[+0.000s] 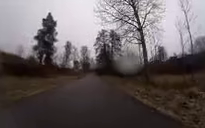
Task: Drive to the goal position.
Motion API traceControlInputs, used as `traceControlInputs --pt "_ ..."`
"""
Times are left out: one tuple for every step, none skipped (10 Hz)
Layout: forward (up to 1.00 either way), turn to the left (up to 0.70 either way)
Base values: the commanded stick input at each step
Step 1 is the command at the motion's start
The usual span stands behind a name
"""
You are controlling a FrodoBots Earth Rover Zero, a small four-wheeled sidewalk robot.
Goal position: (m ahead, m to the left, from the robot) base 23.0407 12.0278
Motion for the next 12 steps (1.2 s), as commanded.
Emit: traceControlInputs --pt "0.70 0.00" --pt "0.70 0.00" --pt "0.70 0.00" --pt "0.70 0.00" --pt "0.70 0.00" --pt "0.70 0.00" --pt "0.70 0.00" --pt "0.70 0.00" --pt "0.70 0.00" --pt "0.70 0.00" --pt "0.70 0.00" --pt "0.70 0.00"
